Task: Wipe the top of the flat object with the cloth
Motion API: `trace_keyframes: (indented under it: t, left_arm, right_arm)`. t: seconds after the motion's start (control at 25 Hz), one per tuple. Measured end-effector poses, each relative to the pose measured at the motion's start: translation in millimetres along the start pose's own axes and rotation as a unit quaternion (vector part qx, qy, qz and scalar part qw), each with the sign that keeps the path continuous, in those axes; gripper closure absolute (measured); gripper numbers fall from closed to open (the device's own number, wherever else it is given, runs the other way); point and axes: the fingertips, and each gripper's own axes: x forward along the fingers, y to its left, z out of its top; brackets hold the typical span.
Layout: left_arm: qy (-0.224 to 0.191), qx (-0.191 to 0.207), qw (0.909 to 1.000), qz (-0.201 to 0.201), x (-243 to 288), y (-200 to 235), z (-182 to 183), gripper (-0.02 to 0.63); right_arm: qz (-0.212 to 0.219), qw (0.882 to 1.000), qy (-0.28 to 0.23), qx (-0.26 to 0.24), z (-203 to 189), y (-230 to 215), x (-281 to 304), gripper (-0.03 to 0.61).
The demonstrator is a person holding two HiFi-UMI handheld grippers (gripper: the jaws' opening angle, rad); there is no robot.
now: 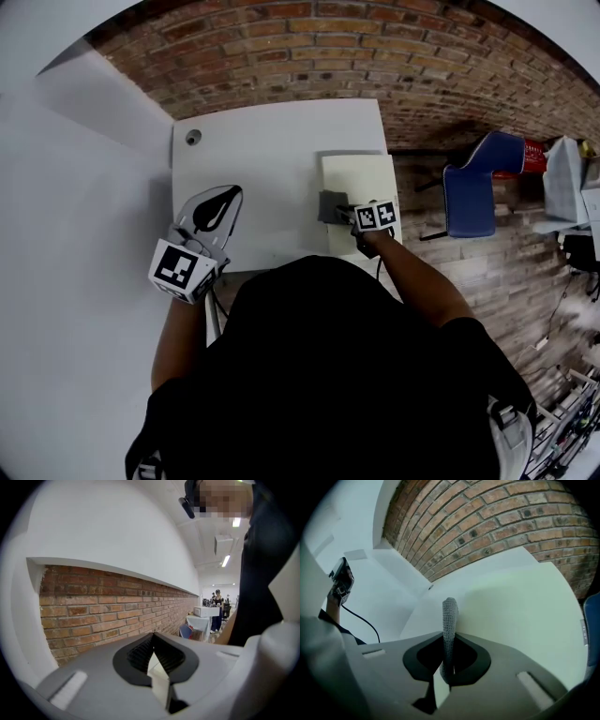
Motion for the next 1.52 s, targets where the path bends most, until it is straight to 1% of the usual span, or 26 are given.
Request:
trace_keyframes:
  t: [0.2,0.32,0.44,0.68,0.88,1.12,1.28,1.52]
  left_arm:
    - [0.008,0.011,0.9999,-0.001,-1.9,-0.9,-14.9,0.612]
    - [0.009,0.012,0.9999,0.000,-0.5,-4.1,-11.1,0.612]
    - [0.004,0.004,1.0000,0.001,1.5,-9.2,-4.4,0.612]
    - [0.000,-0.005,1.0000,-0.004,7.0,-17.9,-4.4,0.612]
    - [-0.002,-0.010,0.9999,-0.009,14.3,-22.3,-3.3,0.612]
    - [0.006,0.010,0.9998,-0.019,23.3,-26.5,-18.6,0.612]
    - [-0.003,0.007,0.9998,-0.021,28.7,-29.8,-14.8,0.612]
    - [-0.005,0.007,0.9997,-0.021,37.9,-37.2,-8.4,0.612]
  right_arm:
    - [-0.019,1.000,0.011,0.003,-9.3,-15.3,-1.5,0.569]
    - [-0.030,0.999,0.018,0.003,-12.9,-23.5,-7.6,0.569]
    - [-0.033,0.999,0.018,0.001,-16.0,-29.0,-10.9,0.569]
    - [-0.043,0.999,0.017,0.004,-20.8,-41.4,-19.0,0.569]
    - [-0.058,0.998,0.009,0.011,-19.9,-56.5,-31.1,0.569]
    - [-0.074,0.997,-0.005,0.022,-21.8,-78.1,-49.0,0.569]
    - [-0.087,0.996,-0.012,0.033,-24.9,-93.3,-61.1,0.569]
    - [-0.100,0.994,-0.022,0.042,-20.8,-110.2,-77.3,0.569]
